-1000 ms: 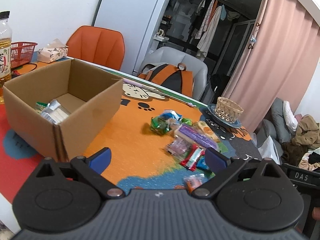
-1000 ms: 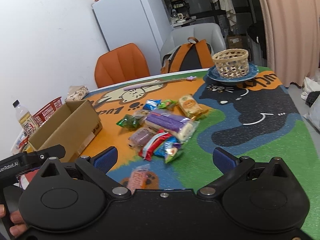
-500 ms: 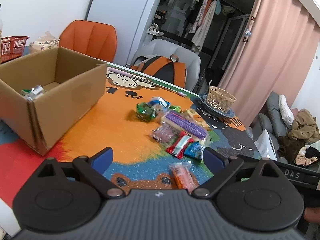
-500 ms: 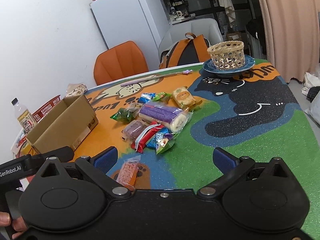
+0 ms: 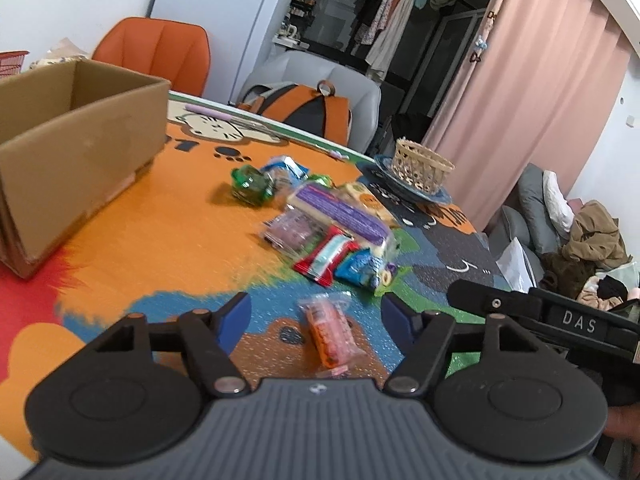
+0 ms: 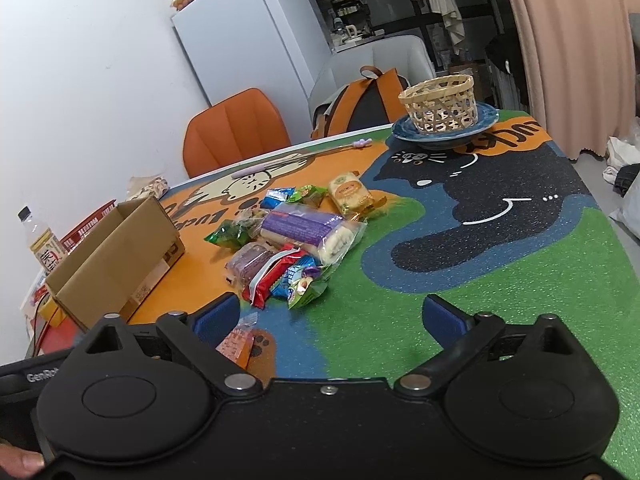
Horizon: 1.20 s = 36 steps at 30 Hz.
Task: Organize snacks
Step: 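Return to the pile and grasp the orange candy stick with left tool, then grasp the green-purple pouch with right tool while left tool holds candy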
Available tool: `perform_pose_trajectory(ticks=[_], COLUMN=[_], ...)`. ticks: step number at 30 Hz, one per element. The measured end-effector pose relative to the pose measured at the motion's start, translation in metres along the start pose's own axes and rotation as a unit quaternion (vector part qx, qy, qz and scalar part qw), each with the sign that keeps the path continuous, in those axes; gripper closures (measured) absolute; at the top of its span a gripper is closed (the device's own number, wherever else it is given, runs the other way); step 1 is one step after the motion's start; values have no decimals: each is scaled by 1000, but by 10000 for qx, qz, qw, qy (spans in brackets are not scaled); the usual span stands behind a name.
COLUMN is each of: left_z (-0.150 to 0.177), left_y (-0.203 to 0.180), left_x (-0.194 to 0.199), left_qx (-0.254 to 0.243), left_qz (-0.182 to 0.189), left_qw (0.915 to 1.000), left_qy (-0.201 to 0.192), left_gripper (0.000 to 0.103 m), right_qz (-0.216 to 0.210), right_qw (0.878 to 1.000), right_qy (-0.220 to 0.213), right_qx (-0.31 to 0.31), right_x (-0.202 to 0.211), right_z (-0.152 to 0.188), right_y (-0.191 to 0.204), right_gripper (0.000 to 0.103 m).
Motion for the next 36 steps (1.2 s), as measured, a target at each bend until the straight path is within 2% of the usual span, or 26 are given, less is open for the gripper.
perform_pose_trajectory(ticks=[6, 9, 12, 14, 15, 36], left_z=[11, 13, 16, 15, 13, -16], left_y=[-4, -4, -3, -2, 0, 47], left_x=[-17, -25, -31, -32, -33, -18], left_qx=[42, 35, -158, -266, -272, 43], left_qz=[42, -55, -271, -346, -348, -595], left_qw=[9998, 9996, 9991, 9987, 9985, 9982], left_qy=[207, 265, 280, 272, 313, -20], left_gripper=[42, 51, 65, 80, 82, 83], right_qz=[-88, -116, -173, -197, -209, 21], right_qw=[10000, 9999, 9998, 9998, 9997, 9994], right_qy=[44, 51, 50, 61, 68, 321], right_qx=[9, 12, 48, 83, 103, 116], right_x=[-5, -9, -12, -16, -17, -65], right_z=[3, 2, 0, -1, -2, -14], right_y=[-1, 0, 3, 6, 8, 25], right_gripper=[16, 17, 18, 18, 18, 17])
Point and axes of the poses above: each gripper's, at about its wrist camera, not at the fingertips, and x roughly against the way its jaws point, y to its left, z to its underside, the point moved 5 cm from there along -x, roughly the way its jaws point, and after that the axes turned 15 degrees about x, right-handed, at the moved point
